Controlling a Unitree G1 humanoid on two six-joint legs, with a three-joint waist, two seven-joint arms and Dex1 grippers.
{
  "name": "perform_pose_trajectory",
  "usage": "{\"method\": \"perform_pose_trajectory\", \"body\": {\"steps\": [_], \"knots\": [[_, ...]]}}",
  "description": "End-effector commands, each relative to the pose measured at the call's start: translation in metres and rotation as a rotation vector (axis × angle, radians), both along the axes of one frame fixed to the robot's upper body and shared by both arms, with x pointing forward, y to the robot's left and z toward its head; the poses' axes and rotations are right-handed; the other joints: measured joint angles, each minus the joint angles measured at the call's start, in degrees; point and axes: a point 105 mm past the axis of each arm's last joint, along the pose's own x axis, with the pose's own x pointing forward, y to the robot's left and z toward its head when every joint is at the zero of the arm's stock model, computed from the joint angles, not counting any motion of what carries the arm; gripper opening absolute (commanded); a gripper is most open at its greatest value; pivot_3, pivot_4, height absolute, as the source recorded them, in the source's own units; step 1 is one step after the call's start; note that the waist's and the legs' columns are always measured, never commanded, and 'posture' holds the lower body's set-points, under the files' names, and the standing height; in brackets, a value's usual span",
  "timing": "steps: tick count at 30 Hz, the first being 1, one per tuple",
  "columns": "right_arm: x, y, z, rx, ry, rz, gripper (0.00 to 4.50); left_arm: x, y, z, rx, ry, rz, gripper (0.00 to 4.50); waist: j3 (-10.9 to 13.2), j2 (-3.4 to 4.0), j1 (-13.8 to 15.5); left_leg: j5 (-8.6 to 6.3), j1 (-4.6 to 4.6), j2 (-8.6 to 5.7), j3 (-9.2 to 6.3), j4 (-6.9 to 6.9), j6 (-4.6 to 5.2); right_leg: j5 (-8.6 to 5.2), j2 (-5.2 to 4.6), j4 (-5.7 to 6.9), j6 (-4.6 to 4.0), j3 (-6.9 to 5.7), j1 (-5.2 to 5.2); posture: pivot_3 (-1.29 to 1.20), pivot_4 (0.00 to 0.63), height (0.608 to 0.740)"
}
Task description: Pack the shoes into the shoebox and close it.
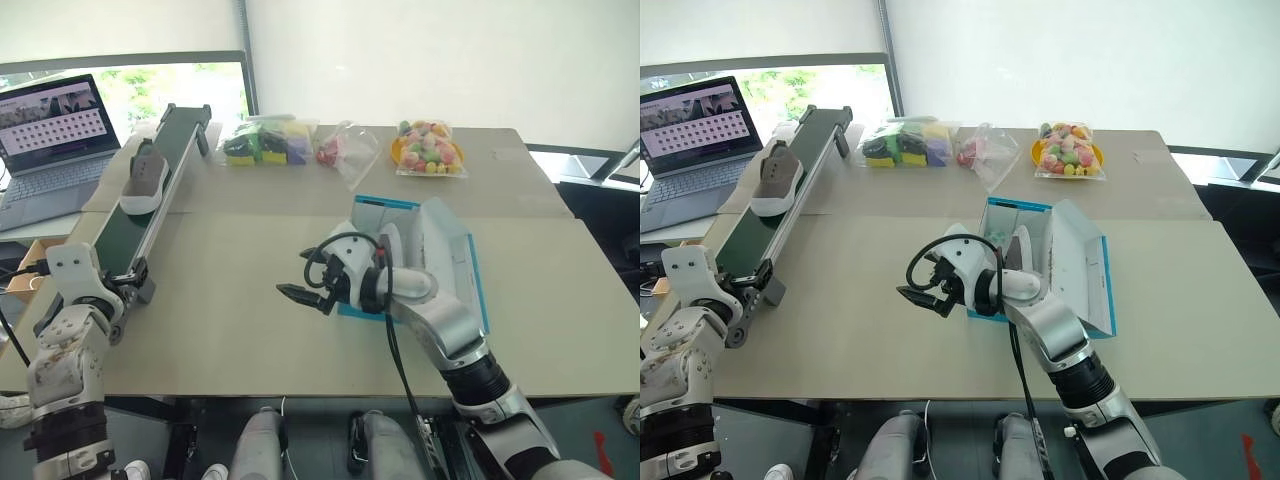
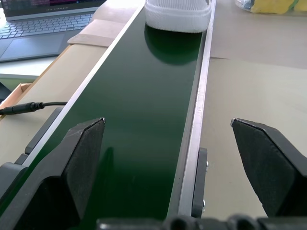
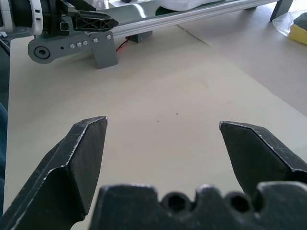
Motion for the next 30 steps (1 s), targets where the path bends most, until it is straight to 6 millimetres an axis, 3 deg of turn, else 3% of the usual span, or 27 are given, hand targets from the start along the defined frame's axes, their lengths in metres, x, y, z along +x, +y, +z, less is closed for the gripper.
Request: {"method": "perform_pose_trajectory", "body": {"steps": [1,11,21,25,30], "knots": [[-0.006,0.003,0.015,0.031,-0.052,0.020,4.42,-0.003,0.010,0.014,0.018,-0.034,0.025,4.50,0.00,0.00,-0.01,0.00,0.00,0.00,0.00,0.00,0.00,0.00,0.00,0.00,0.00,0.00,0.00,0.00,0.150,0.681],[-0.006,0.004,0.015,0.037,-0.047,0.021,4.42,-0.007,0.020,0.020,0.030,-0.062,0.085,4.50,0.00,0.00,0.02,0.00,0.00,0.00,-0.01,0.01,0.00,0.01,0.00,0.03,0.01,0.00,0.00,0.00,0.150,0.681],[-0.005,0.003,0.021,0.057,-0.048,0.017,4.42,-0.002,0.007,0.000,-0.063,0.008,0.052,4.50,-0.01,-0.01,0.06,0.00,0.01,0.00,-0.01,0.02,-0.01,0.00,0.00,0.06,0.00,0.00,0.00,0.00,0.150,0.681],[-0.004,0.002,0.024,0.061,-0.052,0.014,4.42,0.001,0.005,0.004,-0.101,-0.014,0.049,4.50,-0.01,-0.02,0.35,0.01,0.01,-0.03,-0.06,0.03,-0.02,0.00,-0.01,0.08,0.00,-0.01,0.04,0.00,0.150,0.681],[0.002,-0.002,0.030,0.071,-0.063,-0.007,4.50,0.002,0.007,0.008,-0.107,-0.027,0.050,3.35,-0.03,-0.05,0.26,0.02,0.01,-0.02,-0.06,0.04,-0.03,0.00,0.00,0.08,0.00,-0.01,0.04,0.00,0.150,0.681]]}}
